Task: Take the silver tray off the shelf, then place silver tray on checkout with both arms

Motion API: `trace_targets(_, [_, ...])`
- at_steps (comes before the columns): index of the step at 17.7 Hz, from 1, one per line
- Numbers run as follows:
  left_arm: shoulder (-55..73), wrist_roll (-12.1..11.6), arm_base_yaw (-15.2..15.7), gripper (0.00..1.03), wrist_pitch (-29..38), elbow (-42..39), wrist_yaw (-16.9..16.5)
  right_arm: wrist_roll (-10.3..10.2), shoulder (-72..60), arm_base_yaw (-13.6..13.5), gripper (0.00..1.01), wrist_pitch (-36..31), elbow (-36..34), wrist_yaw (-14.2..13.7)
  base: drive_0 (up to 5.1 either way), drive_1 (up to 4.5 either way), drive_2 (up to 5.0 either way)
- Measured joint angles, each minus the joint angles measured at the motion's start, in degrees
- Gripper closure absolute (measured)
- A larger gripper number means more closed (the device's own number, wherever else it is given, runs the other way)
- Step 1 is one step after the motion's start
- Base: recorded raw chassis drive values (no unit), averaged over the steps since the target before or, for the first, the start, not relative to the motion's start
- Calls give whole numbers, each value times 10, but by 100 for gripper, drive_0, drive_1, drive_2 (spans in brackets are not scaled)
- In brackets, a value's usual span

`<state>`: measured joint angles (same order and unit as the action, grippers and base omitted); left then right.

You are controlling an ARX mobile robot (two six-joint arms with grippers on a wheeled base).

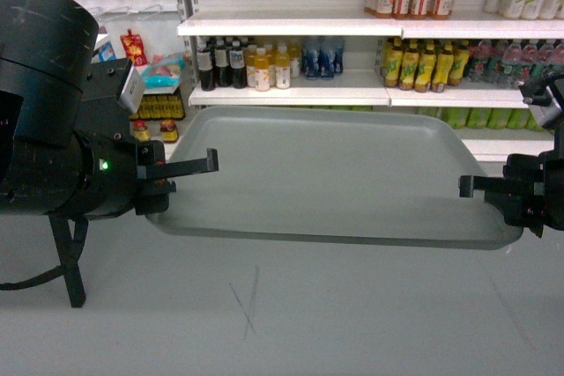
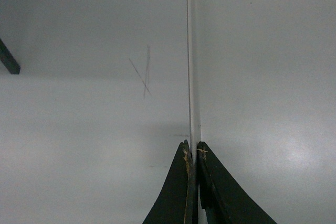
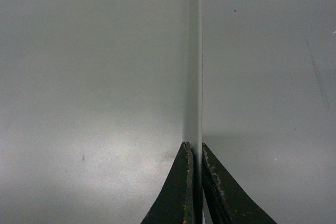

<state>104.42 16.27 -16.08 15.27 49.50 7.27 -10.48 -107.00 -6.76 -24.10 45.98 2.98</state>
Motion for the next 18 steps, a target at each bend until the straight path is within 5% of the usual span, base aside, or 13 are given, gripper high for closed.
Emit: trace_targets(18, [-2,0,0,100,1,0,1,0,2,0,99,-1,0,-1,-57,26,26])
